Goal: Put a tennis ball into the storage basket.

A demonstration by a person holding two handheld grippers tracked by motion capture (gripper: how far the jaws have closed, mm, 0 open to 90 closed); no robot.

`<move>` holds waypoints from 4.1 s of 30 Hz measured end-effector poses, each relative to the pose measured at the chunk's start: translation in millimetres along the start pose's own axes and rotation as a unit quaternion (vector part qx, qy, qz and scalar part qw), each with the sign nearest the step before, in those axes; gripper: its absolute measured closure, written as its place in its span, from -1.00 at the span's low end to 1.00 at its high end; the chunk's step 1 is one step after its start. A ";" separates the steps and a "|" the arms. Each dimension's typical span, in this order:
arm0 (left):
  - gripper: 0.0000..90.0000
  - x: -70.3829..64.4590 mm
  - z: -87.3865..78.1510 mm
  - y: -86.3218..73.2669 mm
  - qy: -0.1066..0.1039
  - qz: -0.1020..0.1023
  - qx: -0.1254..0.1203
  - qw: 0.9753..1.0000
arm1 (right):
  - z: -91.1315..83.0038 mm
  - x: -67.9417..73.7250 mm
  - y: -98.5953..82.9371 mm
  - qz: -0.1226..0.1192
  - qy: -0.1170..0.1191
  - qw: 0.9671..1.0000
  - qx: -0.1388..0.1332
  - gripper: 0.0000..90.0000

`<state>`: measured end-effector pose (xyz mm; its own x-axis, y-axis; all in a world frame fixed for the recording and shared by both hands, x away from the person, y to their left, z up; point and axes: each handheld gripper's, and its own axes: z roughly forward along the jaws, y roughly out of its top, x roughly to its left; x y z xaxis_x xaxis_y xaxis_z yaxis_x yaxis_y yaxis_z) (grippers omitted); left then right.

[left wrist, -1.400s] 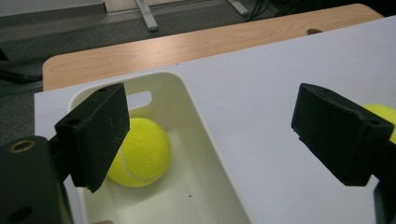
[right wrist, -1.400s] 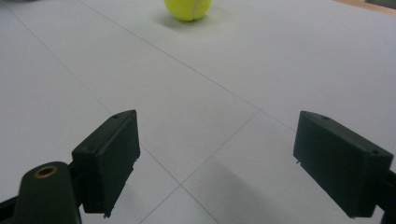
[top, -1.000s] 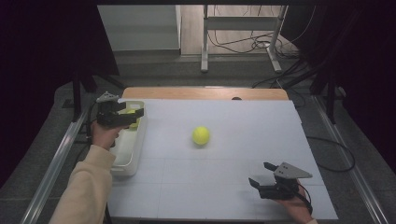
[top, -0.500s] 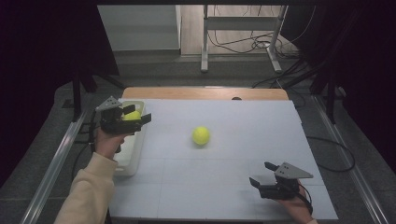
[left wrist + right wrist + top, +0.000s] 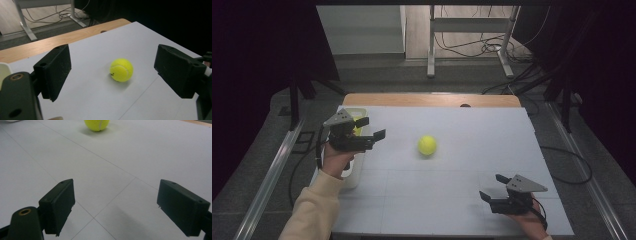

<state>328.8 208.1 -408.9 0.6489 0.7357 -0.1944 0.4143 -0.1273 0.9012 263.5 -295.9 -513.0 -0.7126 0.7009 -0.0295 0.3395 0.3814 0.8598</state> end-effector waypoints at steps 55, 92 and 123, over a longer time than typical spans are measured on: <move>-0.67 -41.0 86.1 -13.0 -0.058 0.030 0.091 0.994 | -3.7 0.5 -0.9 0.001 -0.006 1.000 -0.008 -0.66; -0.67 -34.1 154.5 -18.6 -0.019 0.026 0.158 0.987 | -0.4 0.3 -1.5 -0.003 -0.005 1.000 0.001 -0.66; -0.67 -27.6 192.4 -32.6 -0.017 0.009 0.204 0.979 | -1.0 0.4 -1.5 -0.003 -0.005 1.000 -0.001 -0.66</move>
<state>420.2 63.9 -507.4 0.6767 0.7091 -0.1982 0.6177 -0.4002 0.6769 262.0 -296.8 -513.8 -0.7084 0.7047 -0.0388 0.3344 0.3836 0.8608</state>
